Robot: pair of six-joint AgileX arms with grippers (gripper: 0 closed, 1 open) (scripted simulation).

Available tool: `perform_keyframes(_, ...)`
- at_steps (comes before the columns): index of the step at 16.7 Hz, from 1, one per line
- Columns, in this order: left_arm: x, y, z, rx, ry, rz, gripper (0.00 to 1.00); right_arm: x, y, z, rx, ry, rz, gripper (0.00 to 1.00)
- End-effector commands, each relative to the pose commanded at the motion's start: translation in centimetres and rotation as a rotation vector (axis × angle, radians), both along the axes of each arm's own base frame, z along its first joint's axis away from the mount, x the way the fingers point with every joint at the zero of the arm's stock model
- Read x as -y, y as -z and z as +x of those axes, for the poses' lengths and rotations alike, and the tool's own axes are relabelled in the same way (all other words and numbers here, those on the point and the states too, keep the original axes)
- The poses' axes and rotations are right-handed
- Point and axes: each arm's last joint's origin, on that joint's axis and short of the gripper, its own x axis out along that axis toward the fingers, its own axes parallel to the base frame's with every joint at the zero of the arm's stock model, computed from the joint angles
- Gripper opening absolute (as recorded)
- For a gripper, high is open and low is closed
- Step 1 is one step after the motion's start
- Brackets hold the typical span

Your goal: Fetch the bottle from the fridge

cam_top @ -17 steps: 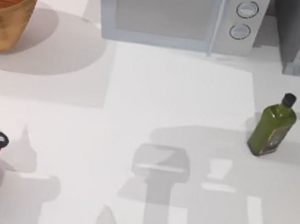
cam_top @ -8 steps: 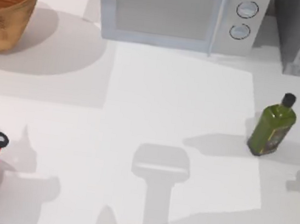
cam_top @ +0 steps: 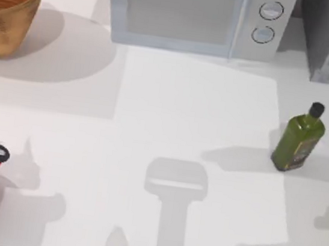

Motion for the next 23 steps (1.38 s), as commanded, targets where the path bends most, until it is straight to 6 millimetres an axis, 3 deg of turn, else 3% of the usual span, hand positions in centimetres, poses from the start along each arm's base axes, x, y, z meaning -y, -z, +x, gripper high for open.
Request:
perform_keyframes(4,0.0,0.0,0.0,0.0,0.0,0.0,1.0,0.0,-0.1,0.0,-0.001,0.0,0.002,0.0)
perform_keyframes(6,0.0,0.0,0.0,0.0,0.0,0.0,1.0,-0.2,-1.0,0.0,0.032,-0.007,0.0,0.0)
perform_keyframes(11,0.0,0.0,0.0,0.0,0.0,0.0,1.0,-1.7,-6.8,0.7,0.176,-0.022,0.019,0.0)
perform_keyframes(14,0.0,0.0,0.0,0.0,0.0,0.0,1.0,-3.8,-9.7,2.9,0.192,-0.024,0.051,0.0)
perform_keyframes(16,0.0,0.0,0.0,0.0,0.0,0.0,1.0,-6.3,-10.5,5.1,0.154,-0.024,0.063,0.0)
perform_keyframes(18,0.0,0.0,0.0,0.0,0.0,0.0,1.0,-9.8,-10.1,7.3,0.092,-0.022,0.055,0.0)
perform_keyframes(21,0.0,0.0,0.0,0.0,0.0,0.0,1.0,-16.6,-7.4,9.3,0.003,-0.018,0.007,0.0)
perform_keyframes(23,0.0,0.0,0.0,0.0,0.0,0.0,1.0,-21.3,-4.8,9.4,-0.031,-0.014,-0.032,0.0)
